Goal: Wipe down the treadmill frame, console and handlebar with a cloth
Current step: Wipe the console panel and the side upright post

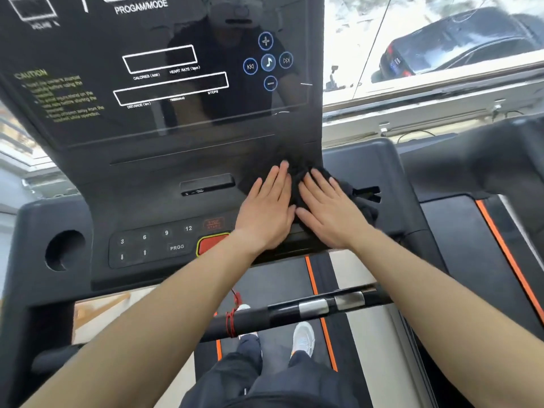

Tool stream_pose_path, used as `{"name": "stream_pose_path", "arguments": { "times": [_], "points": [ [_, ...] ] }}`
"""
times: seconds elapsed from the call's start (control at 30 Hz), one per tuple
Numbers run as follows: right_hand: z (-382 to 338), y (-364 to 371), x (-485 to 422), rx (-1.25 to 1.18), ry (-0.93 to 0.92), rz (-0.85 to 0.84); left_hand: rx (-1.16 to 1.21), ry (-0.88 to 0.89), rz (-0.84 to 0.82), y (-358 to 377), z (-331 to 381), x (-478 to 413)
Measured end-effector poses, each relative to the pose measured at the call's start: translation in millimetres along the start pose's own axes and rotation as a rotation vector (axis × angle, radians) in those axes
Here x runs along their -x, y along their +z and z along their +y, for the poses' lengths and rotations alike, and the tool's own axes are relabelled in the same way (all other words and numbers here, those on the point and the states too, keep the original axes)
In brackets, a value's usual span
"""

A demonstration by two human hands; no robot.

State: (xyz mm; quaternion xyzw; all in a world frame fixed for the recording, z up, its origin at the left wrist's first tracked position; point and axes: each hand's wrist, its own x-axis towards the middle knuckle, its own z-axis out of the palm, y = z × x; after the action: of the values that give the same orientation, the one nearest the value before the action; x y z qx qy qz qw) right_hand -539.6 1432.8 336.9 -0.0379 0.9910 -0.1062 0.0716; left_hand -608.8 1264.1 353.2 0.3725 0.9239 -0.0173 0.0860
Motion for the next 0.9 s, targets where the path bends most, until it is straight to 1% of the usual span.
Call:
{"name": "stream_pose_path", "arguments": {
  "times": [0.07,0.13,0.23,0.3,0.37,0.47,0.53,0.6,0.73,0.8,0.9],
  "points": [
    [5,-6,-16,0.001,0.039,0.010,-0.089,-0.010,0.050,-6,-2,-18],
    [4,-6,-20,-0.059,0.103,0.009,-0.135,-0.014,0.069,-8,0,-28],
    [-8,-1,-6,-0.200,0.219,0.036,-0.111,0.030,0.030,-9,12,-30],
    [-12,3,12,-0.237,0.261,0.063,-0.049,0.080,-0.022,-10,25,-27],
    [-9,5,37,-0.226,0.267,0.049,-0.012,0.132,-0.065,-5,39,-17],
    [4,15,77,-0.088,0.274,0.005,-0.023,0.195,-0.052,6,57,0],
    [17,22,101,-0.002,0.348,-0.001,-0.020,0.183,-0.025,11,70,4],
    [29,26,116,0.024,0.435,0.020,-0.023,0.152,-0.012,14,87,3],
    [45,21,113,0.038,0.511,0.035,-0.007,0.075,-0.060,15,123,-17],
    [59,15,106,0.043,0.512,0.036,0.001,0.037,-0.075,14,135,-32],
    [85,5,94,0.020,0.448,0.026,0.040,0.012,-0.084,12,145,-56]
  ]
}}
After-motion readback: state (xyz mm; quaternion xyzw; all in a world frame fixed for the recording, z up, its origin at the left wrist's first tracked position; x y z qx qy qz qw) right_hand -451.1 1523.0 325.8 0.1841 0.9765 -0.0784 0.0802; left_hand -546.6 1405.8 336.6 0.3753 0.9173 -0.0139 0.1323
